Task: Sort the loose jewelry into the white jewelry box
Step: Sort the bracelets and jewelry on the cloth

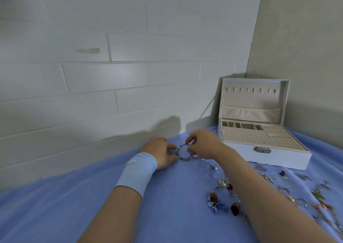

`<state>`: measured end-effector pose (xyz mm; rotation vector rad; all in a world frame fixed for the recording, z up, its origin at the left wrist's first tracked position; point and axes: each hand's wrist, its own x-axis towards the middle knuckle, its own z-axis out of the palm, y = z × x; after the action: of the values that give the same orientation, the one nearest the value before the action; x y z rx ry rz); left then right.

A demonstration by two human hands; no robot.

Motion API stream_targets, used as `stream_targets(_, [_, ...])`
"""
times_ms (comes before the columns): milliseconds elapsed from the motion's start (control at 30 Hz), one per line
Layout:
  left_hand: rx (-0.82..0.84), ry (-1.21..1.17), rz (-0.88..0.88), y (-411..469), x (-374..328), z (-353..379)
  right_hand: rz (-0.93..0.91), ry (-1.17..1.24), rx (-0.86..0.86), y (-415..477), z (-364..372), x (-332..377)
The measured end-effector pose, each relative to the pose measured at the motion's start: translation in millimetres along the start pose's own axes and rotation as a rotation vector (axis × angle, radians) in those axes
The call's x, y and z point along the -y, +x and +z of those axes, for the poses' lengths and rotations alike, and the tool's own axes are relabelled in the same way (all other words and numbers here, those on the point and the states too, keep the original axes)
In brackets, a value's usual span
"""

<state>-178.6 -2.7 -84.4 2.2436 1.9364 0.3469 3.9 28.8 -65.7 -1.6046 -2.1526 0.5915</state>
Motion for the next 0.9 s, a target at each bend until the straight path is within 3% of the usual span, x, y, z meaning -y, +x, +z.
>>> stream_targets(100, [0.068, 0.184, -0.009, 1.2, 1.4, 5.2, -0.023, -0.034, 0.022, 1.1, 1.2, 0.5])
stream_targets(233, [-0.058, 0.242, -0.007, 4.4, -1.1, 6.3, -0.053, -0.159, 0.136, -1.8, 5.8, 1.5])
stream_targets(433, [-0.135, -0.023, 0.08, 0.1, -33.8, 0.3, -0.107, -0.058, 0.074, -25.9, -34.4, -1.7])
stream_targets(567, [-0.129, -0.201, 0.178, -9.8, -77.6, 8.1, -0.111, -0.12, 0.066, -54.7, -68.3, -18.3])
stream_targets(900, [-0.065, -0.114, 0.32, -20.1, -123.6, 38.3, 0.015, -0.268, 0.227, -90.2, -84.6, -85.7])
